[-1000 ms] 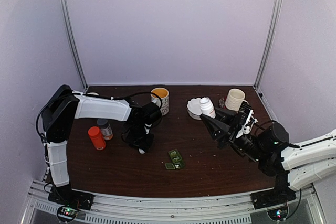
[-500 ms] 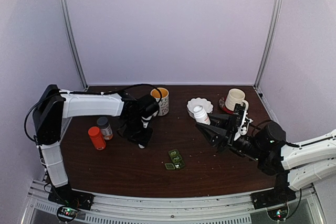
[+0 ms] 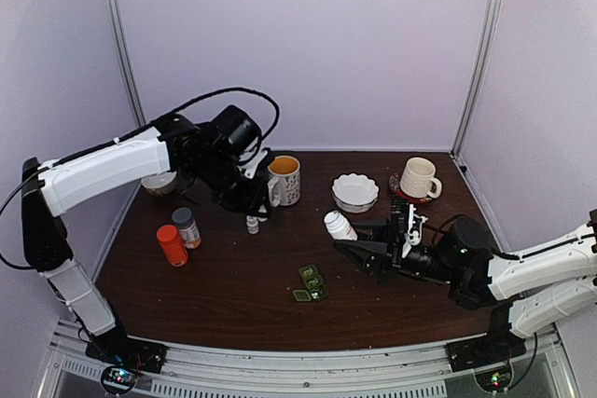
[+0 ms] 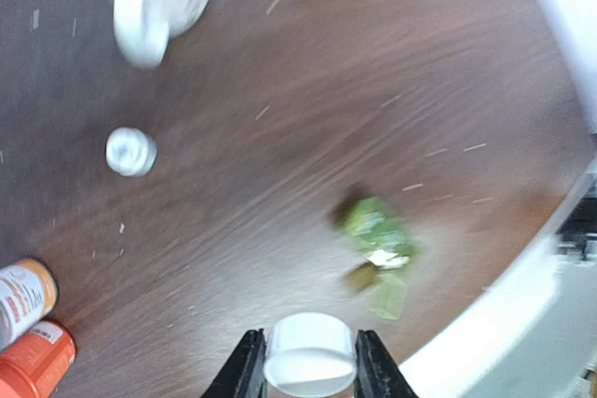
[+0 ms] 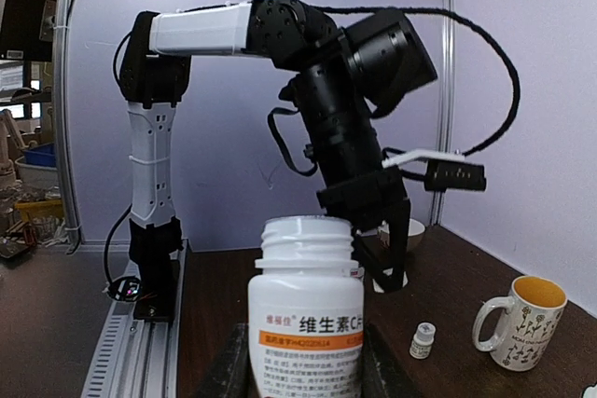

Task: Sort the pills into containers
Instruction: Close the lid of the pill bottle.

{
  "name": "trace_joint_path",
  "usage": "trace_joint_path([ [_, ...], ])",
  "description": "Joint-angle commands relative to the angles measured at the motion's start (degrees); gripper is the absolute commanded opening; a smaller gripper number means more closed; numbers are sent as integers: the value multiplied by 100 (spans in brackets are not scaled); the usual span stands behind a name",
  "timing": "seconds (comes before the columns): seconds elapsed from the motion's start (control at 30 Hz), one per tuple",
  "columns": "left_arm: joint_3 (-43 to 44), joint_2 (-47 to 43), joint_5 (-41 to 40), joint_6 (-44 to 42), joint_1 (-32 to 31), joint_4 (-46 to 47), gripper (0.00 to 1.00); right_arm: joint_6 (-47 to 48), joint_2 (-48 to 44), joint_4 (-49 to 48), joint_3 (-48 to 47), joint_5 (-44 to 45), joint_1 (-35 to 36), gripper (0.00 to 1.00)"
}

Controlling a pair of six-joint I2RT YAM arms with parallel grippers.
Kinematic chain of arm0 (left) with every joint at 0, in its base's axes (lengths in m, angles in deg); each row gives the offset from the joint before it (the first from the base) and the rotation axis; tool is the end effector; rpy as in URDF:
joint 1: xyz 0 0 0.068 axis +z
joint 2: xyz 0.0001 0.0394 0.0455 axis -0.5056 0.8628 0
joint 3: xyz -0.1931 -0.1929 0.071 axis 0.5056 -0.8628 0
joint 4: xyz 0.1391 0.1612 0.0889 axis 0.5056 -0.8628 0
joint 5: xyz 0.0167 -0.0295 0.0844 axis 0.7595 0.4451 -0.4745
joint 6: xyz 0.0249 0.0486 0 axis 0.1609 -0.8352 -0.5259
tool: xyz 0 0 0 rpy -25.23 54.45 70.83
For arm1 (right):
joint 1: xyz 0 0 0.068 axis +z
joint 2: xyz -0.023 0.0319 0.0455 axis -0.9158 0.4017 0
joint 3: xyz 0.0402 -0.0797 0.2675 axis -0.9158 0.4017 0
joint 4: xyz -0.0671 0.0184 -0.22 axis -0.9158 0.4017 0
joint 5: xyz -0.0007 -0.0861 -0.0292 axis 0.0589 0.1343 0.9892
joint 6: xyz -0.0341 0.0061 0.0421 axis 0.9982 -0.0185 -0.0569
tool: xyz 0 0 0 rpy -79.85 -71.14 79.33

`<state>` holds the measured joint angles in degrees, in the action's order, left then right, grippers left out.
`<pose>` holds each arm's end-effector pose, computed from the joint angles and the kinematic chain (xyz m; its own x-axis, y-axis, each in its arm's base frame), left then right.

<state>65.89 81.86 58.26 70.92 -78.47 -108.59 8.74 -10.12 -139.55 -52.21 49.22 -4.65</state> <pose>0.2123 -0.2413 0.3167 -0.9096 0.2284 -0.3472 0.3398 0.8896 -0.3051 0.0912 0.1927 0.2811 0.0750 0.2113 -0.9745 -0.9829 0.1805 -0.0365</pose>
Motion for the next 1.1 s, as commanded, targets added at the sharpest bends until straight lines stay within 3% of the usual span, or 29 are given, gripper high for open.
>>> trace_joint_path([
  [0.0,471,-723,829,-115,39,120,18,-119,95,-95,-161,-218,-39,0],
  [0.13,523,-927,1899,17,38,495,19,22,194,461,-552,-421,-41,0],
  [0.47,303,-1051,3457,230,38,1267,20,-26,384,1340,-1345,-545,-41,0],
  [0.67,-81,-1265,4059,534,33,2037,22,-4,505,1531,-1534,-603,-48,0],
  [1.07,-454,-1427,4478,668,-71,2534,24,23,577,1705,-1726,-700,-67,0],
])
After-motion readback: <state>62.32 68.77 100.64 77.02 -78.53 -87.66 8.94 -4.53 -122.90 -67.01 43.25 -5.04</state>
